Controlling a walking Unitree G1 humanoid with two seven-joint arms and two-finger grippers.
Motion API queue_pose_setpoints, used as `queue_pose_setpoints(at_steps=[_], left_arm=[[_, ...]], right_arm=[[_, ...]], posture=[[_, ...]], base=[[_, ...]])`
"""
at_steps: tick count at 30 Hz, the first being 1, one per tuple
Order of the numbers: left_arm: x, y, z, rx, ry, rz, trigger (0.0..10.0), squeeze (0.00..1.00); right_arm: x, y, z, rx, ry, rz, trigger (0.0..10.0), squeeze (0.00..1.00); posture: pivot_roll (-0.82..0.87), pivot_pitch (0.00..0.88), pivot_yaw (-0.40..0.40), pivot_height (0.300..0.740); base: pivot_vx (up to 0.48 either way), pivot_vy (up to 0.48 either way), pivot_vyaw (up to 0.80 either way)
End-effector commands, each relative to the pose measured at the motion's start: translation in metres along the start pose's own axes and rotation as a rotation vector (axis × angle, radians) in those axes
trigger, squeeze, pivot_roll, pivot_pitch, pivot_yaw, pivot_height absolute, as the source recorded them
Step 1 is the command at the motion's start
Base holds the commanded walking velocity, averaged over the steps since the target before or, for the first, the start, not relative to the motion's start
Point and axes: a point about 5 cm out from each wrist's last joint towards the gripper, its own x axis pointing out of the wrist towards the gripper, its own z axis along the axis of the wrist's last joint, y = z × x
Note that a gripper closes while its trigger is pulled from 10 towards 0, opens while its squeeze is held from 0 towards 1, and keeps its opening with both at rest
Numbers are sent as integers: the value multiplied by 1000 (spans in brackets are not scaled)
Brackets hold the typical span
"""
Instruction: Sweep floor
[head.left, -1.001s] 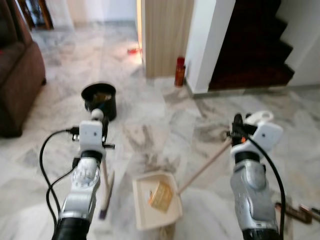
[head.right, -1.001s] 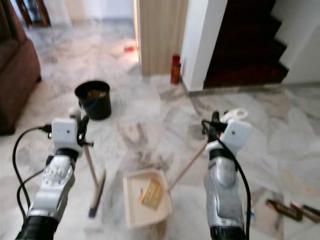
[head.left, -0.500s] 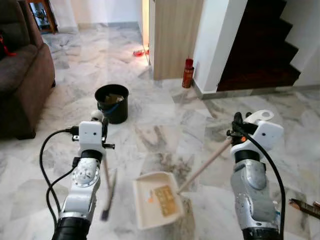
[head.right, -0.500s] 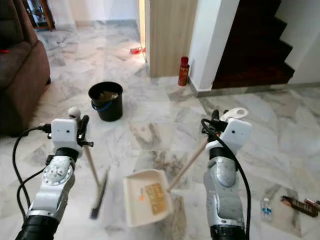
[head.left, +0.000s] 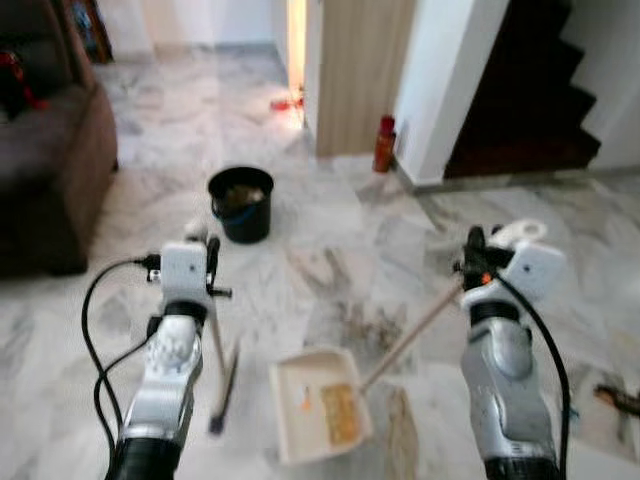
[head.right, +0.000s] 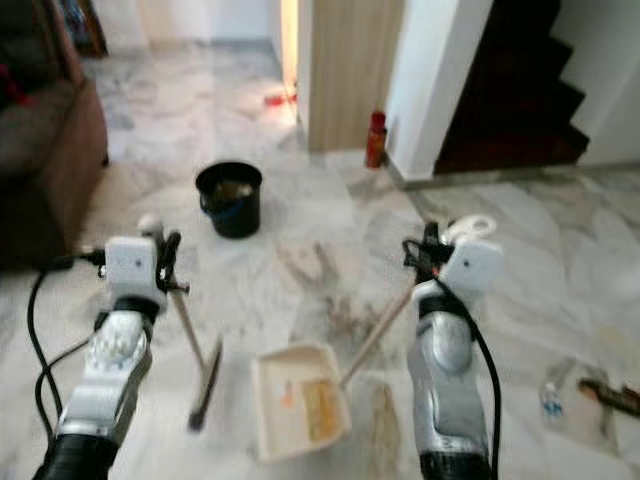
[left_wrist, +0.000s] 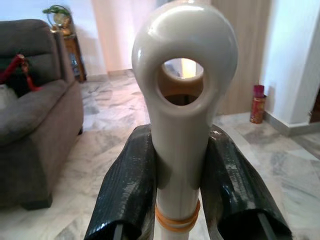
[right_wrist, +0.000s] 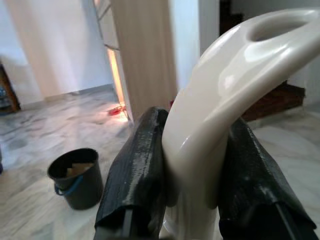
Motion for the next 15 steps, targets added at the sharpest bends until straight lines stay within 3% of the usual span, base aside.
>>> queue_pose_setpoints(at_steps=[1,6,15], left_arm=[[5,-2,14,23,-66,-10,10000,0],[5,-4,13,24,-56,-18,10000,0],[5,-4,13,26,-54,-20,10000,0]], right_arm=[[3,-2,15,27,-62,-7,10000,0],[3,-1,16,34,-67,3,10000,0],[3,3,18,25,-78,33,10000,0]], posture=[[-15,0,-25,740],[-16,0,-25,740],[-14,0,-27,740]], base=[[0,0,0],[0,0,0],[342,0,0]])
